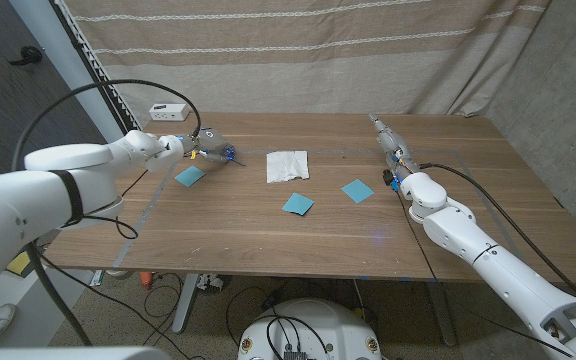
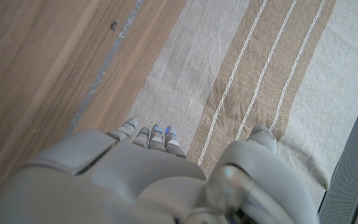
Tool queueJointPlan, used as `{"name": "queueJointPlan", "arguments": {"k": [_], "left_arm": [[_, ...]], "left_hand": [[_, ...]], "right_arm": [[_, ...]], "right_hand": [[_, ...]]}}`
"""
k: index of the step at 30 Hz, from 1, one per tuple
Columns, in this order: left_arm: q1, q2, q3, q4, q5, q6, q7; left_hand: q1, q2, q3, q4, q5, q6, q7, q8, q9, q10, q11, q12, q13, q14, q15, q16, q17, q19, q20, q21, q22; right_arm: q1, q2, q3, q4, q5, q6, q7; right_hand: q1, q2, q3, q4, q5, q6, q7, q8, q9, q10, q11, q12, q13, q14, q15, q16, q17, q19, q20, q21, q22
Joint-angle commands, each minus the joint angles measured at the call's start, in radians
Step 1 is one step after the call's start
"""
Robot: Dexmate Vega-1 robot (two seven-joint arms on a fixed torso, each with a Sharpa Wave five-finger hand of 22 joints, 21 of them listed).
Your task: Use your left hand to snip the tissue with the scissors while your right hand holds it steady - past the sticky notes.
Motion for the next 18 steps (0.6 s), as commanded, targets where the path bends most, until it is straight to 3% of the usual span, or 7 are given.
{"name": "queueJointPlan", "arguments": {"k": [1,4,7,8,14,16,18], "left_arm": [[0.025,0.007,-0.004,-0.005,0.001,-0.028,0.022],[0.034,0.011,-0.005,-0.009,0.001,-0.028,0.033],[0.04,0.013,-0.009,-0.012,-0.001,-0.03,0.026],[0.043,0.013,-0.01,-0.012,-0.001,-0.028,0.026],[0.058,0.012,-0.027,-0.01,-0.023,-0.026,0.019],[0.062,0.012,-0.032,-0.01,-0.029,-0.025,0.019],[0.066,0.013,-0.034,-0.01,-0.031,-0.026,0.029]], "left_hand": [[0.071,-0.092,0.061,-0.031,-0.014,0.149,-0.068,0.028,0.032,0.128,-0.03,0.125,0.181,0.211,-0.169,-0.022,0.025,-0.005,-0.146,0.138,0.138],[0.107,-0.139,0.189,-0.032,-0.04,0.207,-0.07,0.031,0.045,0.195,-0.029,0.151,0.242,0.299,-0.172,-0.015,0.048,-0.018,-0.142,0.244,0.208],[0.126,-0.192,0.36,-0.036,-0.065,0.245,-0.068,0.026,0.054,0.254,-0.029,0.164,0.27,0.374,-0.175,-0.015,0.08,-0.033,-0.14,0.321,0.233],[0.124,-0.204,0.394,-0.038,-0.073,0.25,-0.064,0.025,0.056,0.256,-0.029,0.166,0.279,0.386,-0.175,-0.014,0.087,-0.033,-0.14,0.336,0.232],[0.218,-0.212,0.506,-0.052,-0.148,0.304,-0.062,0.122,0.105,0.362,-0.03,0.204,0.331,0.51,-0.177,-0.004,0.137,-0.034,-0.136,0.438,0.243],[0.253,-0.212,0.528,-0.055,-0.17,0.323,-0.061,0.144,0.109,0.379,-0.029,0.205,0.336,0.535,-0.179,-0.004,0.148,-0.042,-0.135,0.456,0.239],[0.332,-0.206,0.533,-0.055,-0.218,0.353,-0.058,0.192,0.138,0.415,-0.029,0.22,0.358,0.584,-0.181,0.006,0.189,-0.053,-0.131,0.497,0.235]], "right_arm": [[-0.001,-0.002,-0.001,-0.002,0.0,-0.001,0.002],[-0.001,-0.002,-0.002,-0.002,0.0,-0.002,0.003],[0.002,-0.001,-0.003,0.001,0.001,-0.004,0.005],[0.004,-0.001,-0.004,0.003,0.001,-0.005,0.007],[0.019,0.001,-0.01,0.017,0.002,-0.007,0.021],[0.022,0.003,-0.011,0.022,0.002,-0.005,0.023],[0.025,0.003,-0.012,0.025,0.002,-0.006,0.025]], "right_hand": [[0.001,0.011,-0.007,-0.002,0.002,-0.005,-0.003,-0.002,0.003,-0.002,-0.007,0.001,0.005,-0.013,-0.004,0.002,0.001,-0.004,0.002,-0.002,0.002],[0.001,0.011,-0.008,-0.002,0.002,-0.005,-0.003,-0.002,0.003,-0.003,-0.006,0.0,0.005,-0.013,-0.004,0.002,0.001,-0.004,0.002,-0.002,0.002],[0.001,0.011,-0.008,-0.002,0.002,-0.005,-0.004,-0.002,0.003,-0.003,-0.007,0.0,0.005,-0.014,-0.004,0.002,0.001,-0.004,0.003,-0.002,0.002],[0.001,0.011,-0.008,-0.002,0.002,-0.005,-0.003,-0.002,0.003,-0.004,-0.007,0.0,0.005,-0.014,-0.004,0.002,0.001,-0.004,0.003,-0.002,0.002],[0.002,0.012,-0.008,-0.002,0.002,-0.007,-0.005,-0.003,0.003,-0.004,-0.008,0.0,0.005,-0.014,-0.004,0.002,0.001,-0.004,0.003,-0.001,0.002],[0.002,0.012,-0.009,-0.002,0.002,-0.007,-0.005,-0.003,0.003,-0.004,-0.008,0.0,0.005,-0.014,-0.004,0.002,0.001,-0.004,0.003,-0.001,0.002],[0.002,0.012,-0.009,-0.002,0.002,-0.007,-0.005,-0.003,0.003,-0.003,-0.008,0.0,0.005,-0.014,-0.004,0.001,0.001,-0.004,0.003,-0.001,0.002]]}}
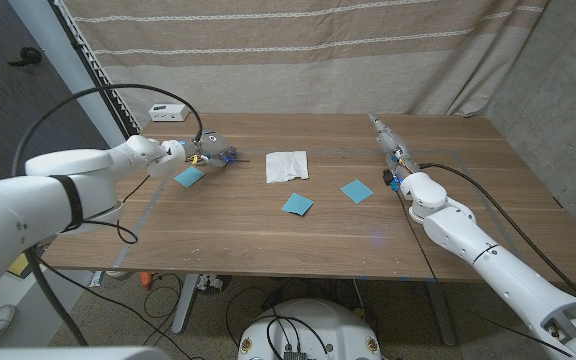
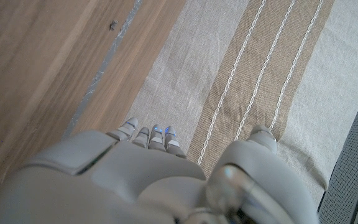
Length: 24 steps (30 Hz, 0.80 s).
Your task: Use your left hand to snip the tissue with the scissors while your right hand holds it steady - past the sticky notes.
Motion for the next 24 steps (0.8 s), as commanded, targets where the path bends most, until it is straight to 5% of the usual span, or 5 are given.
{"name": "queueJointPlan", "arguments": {"k": [1,8,12,18,24], "left_arm": [[0.029,0.004,-0.022,-0.001,-0.025,-0.008,0.004],[0.042,0.016,-0.056,-0.001,-0.071,-0.044,0.043],[0.058,0.032,-0.118,-0.003,-0.16,-0.099,0.043],[0.095,0.071,-0.239,-0.04,-0.316,-0.203,0.023],[0.182,0.172,-0.385,-0.244,-0.417,-0.191,-0.048]], "left_hand": [[0.184,-0.015,0.02,0.0,-0.158,0.32,-0.26,0.16,0.145,0.271,-0.216,0.021,0.039,0.247,-0.244,0.018,0.067,-0.022,-0.13,0.075,-0.002],[0.224,0.011,0.051,0.008,-0.15,0.436,-0.242,0.323,0.248,0.269,-0.216,-0.025,0.114,0.237,-0.246,-0.003,0.137,-0.075,-0.117,0.226,-0.001],[0.227,0.009,0.049,0.007,-0.149,0.448,-0.248,0.326,0.242,0.276,-0.221,-0.028,0.108,0.24,-0.245,-0.002,0.138,-0.072,-0.116,0.229,-0.003],[0.225,-0.012,0.05,0.013,-0.121,0.496,-0.199,0.325,0.183,0.309,-0.218,-0.058,0.073,0.34,-0.242,0.037,0.151,-0.053,-0.117,0.257,-0.011],[0.23,-0.018,0.047,0.015,-0.112,0.513,-0.181,0.32,0.152,0.321,-0.212,-0.069,0.059,0.342,-0.242,0.033,0.15,-0.058,-0.118,0.268,-0.016]], "right_arm": [[0.019,0.005,-0.008,0.02,0.002,-0.005,0.015],[0.021,0.005,-0.009,0.024,0.002,-0.005,0.016],[0.018,0.005,-0.006,0.022,0.004,-0.003,0.012],[0.02,0.004,-0.007,0.024,0.003,-0.002,0.016],[0.023,0.006,-0.006,0.028,0.005,0.004,0.019]], "right_hand": [[0.002,0.012,-0.009,-0.002,0.002,-0.002,0.0,-0.003,0.003,-0.004,-0.008,0.0,0.005,-0.014,-0.004,0.002,0.001,-0.005,0.003,-0.002,0.002],[0.003,0.013,-0.009,-0.002,0.002,-0.002,-0.001,-0.003,0.003,-0.004,-0.009,0.0,0.005,-0.014,-0.005,0.002,0.001,-0.004,0.003,-0.001,0.002],[0.003,0.013,-0.01,-0.002,0.002,-0.002,-0.001,-0.003,0.003,-0.003,-0.01,0.0,0.005,-0.014,-0.005,0.002,0.001,-0.004,0.004,-0.001,0.002],[0.004,0.013,-0.01,-0.002,0.002,-0.002,-0.001,-0.002,0.003,-0.002,-0.012,0.001,0.005,-0.013,-0.005,0.002,0.001,-0.005,0.004,-0.001,0.002],[0.004,0.014,-0.01,-0.002,0.001,-0.002,-0.001,-0.002,0.003,-0.004,-0.013,0.0,0.005,-0.013,-0.005,0.002,0.001,-0.004,0.004,-0.001,0.002]]}}
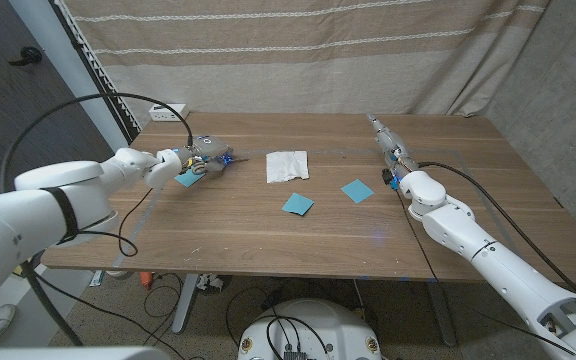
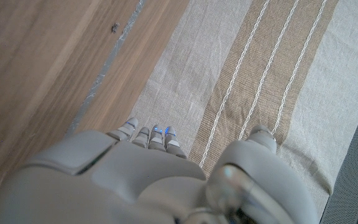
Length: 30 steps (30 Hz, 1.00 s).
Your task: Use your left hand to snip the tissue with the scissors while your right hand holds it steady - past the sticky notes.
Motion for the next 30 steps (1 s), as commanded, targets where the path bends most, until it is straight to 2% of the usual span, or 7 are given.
{"name": "queueJointPlan", "arguments": {"k": [1,4,10,16,21,26,30], "left_arm": [[0.127,0.149,-0.263,-0.283,-0.287,-0.053,-0.096],[0.194,0.194,-0.348,-0.406,-0.334,0.002,-0.141],[0.27,0.226,-0.463,-0.512,-0.353,0.041,-0.184],[0.321,0.234,-0.558,-0.572,-0.391,0.057,-0.223],[0.35,0.231,-0.617,-0.602,-0.401,0.063,-0.227],[0.378,0.227,-0.665,-0.622,-0.442,0.068,-0.265],[0.401,0.225,-0.698,-0.643,-0.484,0.069,-0.304]], "left_hand": [[0.003,0.012,-0.001,0.006,0.01,0.262,-0.236,-0.005,0.039,0.226,-0.206,-0.009,-0.001,0.262,-0.285,0.005,0.004,0.003,-0.122,0.014,-0.001],[0.003,0.01,-0.007,0.008,0.012,0.248,-0.242,-0.017,0.023,0.229,-0.206,-0.016,-0.01,0.262,-0.286,0.005,0.006,0.002,-0.121,0.02,-0.005],[0.003,0.01,-0.012,0.01,0.014,0.242,-0.246,-0.02,0.015,0.229,-0.208,-0.02,-0.012,0.263,-0.286,0.005,0.009,0.006,-0.118,0.025,-0.009],[0.009,0.006,-0.015,0.009,0.022,0.29,-0.23,-0.012,-0.017,0.245,-0.205,-0.029,-0.024,0.264,-0.285,0.007,0.018,0.003,-0.115,0.031,-0.024],[0.014,-0.001,-0.013,0.007,0.029,0.303,-0.221,-0.019,-0.05,0.263,-0.204,-0.035,-0.031,0.267,-0.285,0.008,0.025,0.004,-0.114,0.037,-0.035],[0.017,-0.003,-0.015,0.006,0.03,0.294,-0.235,-0.026,-0.059,0.268,-0.206,-0.035,-0.033,0.266,-0.285,0.008,0.028,0.004,-0.113,0.039,-0.039],[0.017,-0.003,-0.017,0.006,0.031,0.297,-0.234,-0.026,-0.062,0.27,-0.207,-0.036,-0.035,0.265,-0.285,0.007,0.028,0.004,-0.113,0.039,-0.041]], "right_arm": [[0.006,0.001,0.0,0.007,0.0,0.011,0.007],[0.003,0.004,0.004,0.007,0.007,0.012,0.006],[0.002,0.005,0.005,0.013,0.012,0.022,0.013],[0.002,0.007,0.005,0.016,0.015,0.024,0.014],[0.001,0.005,0.006,0.016,0.013,0.029,0.015],[-0.003,0.004,0.008,0.013,0.013,0.034,0.014],[-0.007,0.004,0.01,0.008,0.014,0.033,0.01]], "right_hand": [[0.0,0.01,-0.008,0.0,0.001,-0.003,-0.001,-0.002,0.003,-0.004,-0.002,0.0,0.005,-0.013,-0.005,0.002,0.001,-0.004,0.004,-0.001,0.002],[0.001,0.01,-0.009,0.0,0.001,-0.002,-0.002,-0.002,0.003,-0.004,-0.003,0.0,0.005,-0.013,-0.006,0.002,0.001,-0.004,0.004,-0.001,0.002],[0.001,0.011,-0.009,0.0,0.001,-0.002,-0.001,-0.002,0.003,-0.003,-0.001,0.001,0.005,-0.013,-0.006,0.002,0.001,-0.003,0.004,0.0,0.002],[0.002,0.011,-0.01,0.0,0.001,-0.003,-0.001,-0.002,0.003,-0.003,-0.003,0.0,0.005,-0.012,-0.007,0.002,0.001,-0.003,0.003,0.0,0.002],[0.003,0.012,-0.01,0.0,0.001,-0.003,-0.002,-0.002,0.003,-0.003,-0.002,0.001,0.005,-0.013,-0.008,0.002,0.001,-0.001,0.003,0.001,0.002],[0.003,0.012,-0.011,-0.001,0.001,-0.003,-0.001,-0.002,0.003,-0.003,-0.001,0.001,0.005,-0.012,-0.007,0.003,0.001,-0.001,0.003,0.001,0.002],[0.004,0.012,-0.011,-0.001,0.001,-0.003,-0.002,-0.002,0.003,-0.003,-0.001,0.001,0.005,-0.012,-0.007,0.002,0.001,0.0,0.002,0.001,0.002]]}}
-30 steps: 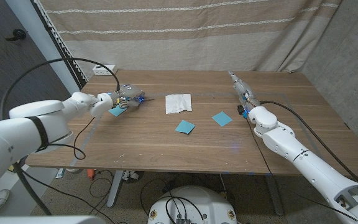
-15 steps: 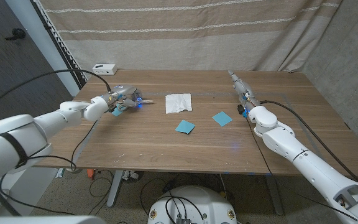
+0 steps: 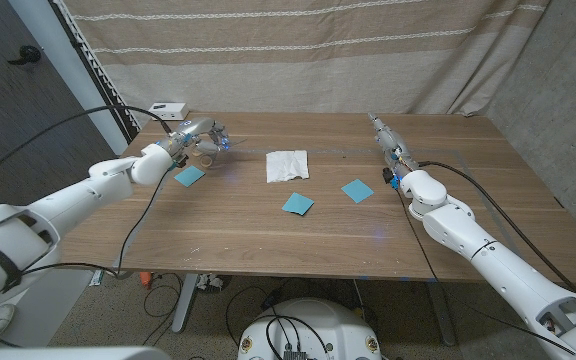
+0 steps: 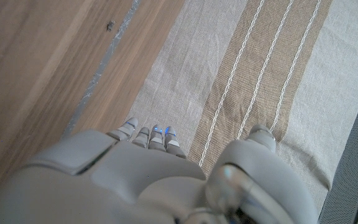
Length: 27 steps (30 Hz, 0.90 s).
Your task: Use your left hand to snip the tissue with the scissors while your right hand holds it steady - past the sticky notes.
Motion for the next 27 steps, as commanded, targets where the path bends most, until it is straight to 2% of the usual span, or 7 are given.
{"name": "queueJointPlan", "arguments": {"k": [1,5,6,12,14,16,27], "left_arm": [[0.083,0.005,-0.138,-0.088,-0.105,0.017,-0.09],[0.11,0.006,-0.17,-0.119,-0.138,0.021,-0.109],[0.117,0.007,-0.177,-0.125,-0.132,0.019,-0.096],[0.161,0.0,-0.226,-0.154,-0.179,0.008,-0.086],[0.174,0.006,-0.239,-0.172,-0.192,0.007,-0.097],[0.188,0.01,-0.252,-0.192,-0.209,0.011,-0.108],[0.246,-0.016,-0.318,-0.234,-0.291,0.029,-0.113]], "left_hand": [[0.01,0.004,0.004,0.002,0.008,0.061,-0.06,-0.003,-0.004,0.071,-0.065,0.0,0.0,0.135,-0.136,0.002,0.004,0.005,-0.112,0.007,0.0],[0.01,0.0,0.004,0.003,0.014,0.1,-0.039,0.016,-0.003,0.08,-0.06,-0.013,-0.022,0.132,-0.136,-0.001,0.007,0.004,-0.111,0.009,-0.009],[0.01,-0.012,0.006,0.0,0.023,0.145,-0.036,0.024,-0.015,0.1,-0.051,-0.032,-0.062,0.133,-0.136,-0.004,0.011,0.005,-0.112,0.013,-0.022],[0.018,-0.026,0.0,-0.009,0.035,0.201,-0.031,0.031,-0.031,0.146,-0.049,-0.044,-0.113,0.149,-0.135,-0.001,0.014,0.005,-0.115,0.018,-0.042],[0.02,-0.03,-0.004,-0.012,0.037,0.206,-0.025,0.019,-0.053,0.156,-0.05,-0.046,-0.126,0.154,-0.134,0.001,0.014,0.007,-0.115,0.02,-0.047],[0.018,-0.03,-0.013,-0.012,0.044,0.205,-0.017,-0.013,-0.099,0.167,-0.05,-0.057,-0.157,0.158,-0.134,0.0,0.01,0.006,-0.116,0.023,-0.06],[0.015,-0.027,-0.018,-0.01,0.05,0.19,-0.02,-0.022,-0.102,0.165,-0.05,-0.063,-0.169,0.152,-0.135,-0.003,0.008,-0.002,-0.117,0.022,-0.07]], "right_arm": [[-0.009,-0.001,0.005,-0.006,0.002,0.007,-0.003],[-0.01,-0.002,0.005,-0.007,-0.001,0.011,-0.003],[-0.011,-0.003,0.005,-0.008,-0.001,0.012,-0.003],[-0.018,-0.005,0.008,-0.021,0.0,0.009,-0.011],[-0.02,-0.006,0.009,-0.023,-0.004,0.012,-0.012],[-0.021,-0.006,0.011,-0.024,-0.003,0.014,-0.013],[-0.029,-0.003,0.016,-0.032,-0.006,0.026,-0.022]], "right_hand": [[-0.002,0.007,-0.011,-0.001,0.001,-0.003,-0.002,-0.002,0.003,-0.003,-0.002,0.001,0.005,-0.013,-0.006,0.002,0.003,0.0,0.002,0.001,0.002],[-0.001,0.007,-0.012,-0.001,0.001,-0.003,-0.002,-0.002,0.003,-0.004,-0.003,0.0,0.005,-0.012,-0.006,0.002,0.003,0.0,0.002,0.001,0.002],[-0.001,0.007,-0.012,-0.001,0.001,-0.003,-0.002,-0.002,0.003,-0.004,-0.003,0.0,0.005,-0.012,-0.006,0.002,0.003,0.0,0.002,0.001,0.002],[0.0,0.008,-0.012,-0.001,0.001,-0.003,-0.002,-0.002,0.003,-0.005,-0.003,0.0,0.005,-0.012,-0.007,0.002,0.003,-0.001,0.002,0.001,0.002],[0.0,0.008,-0.012,-0.001,0.001,-0.004,-0.002,-0.002,0.003,-0.006,-0.003,0.0,0.005,-0.012,-0.007,0.002,0.003,0.0,0.002,0.001,0.002],[0.0,0.008,-0.012,-0.001,0.001,-0.004,-0.002,-0.002,0.003,-0.004,-0.004,0.001,0.005,-0.012,-0.007,0.003,0.003,0.0,0.002,0.001,0.002],[0.001,0.009,-0.013,-0.001,0.001,-0.003,-0.002,-0.001,0.003,-0.002,-0.002,0.001,0.005,-0.012,-0.006,0.002,0.003,0.001,0.002,0.001,0.002]]}}
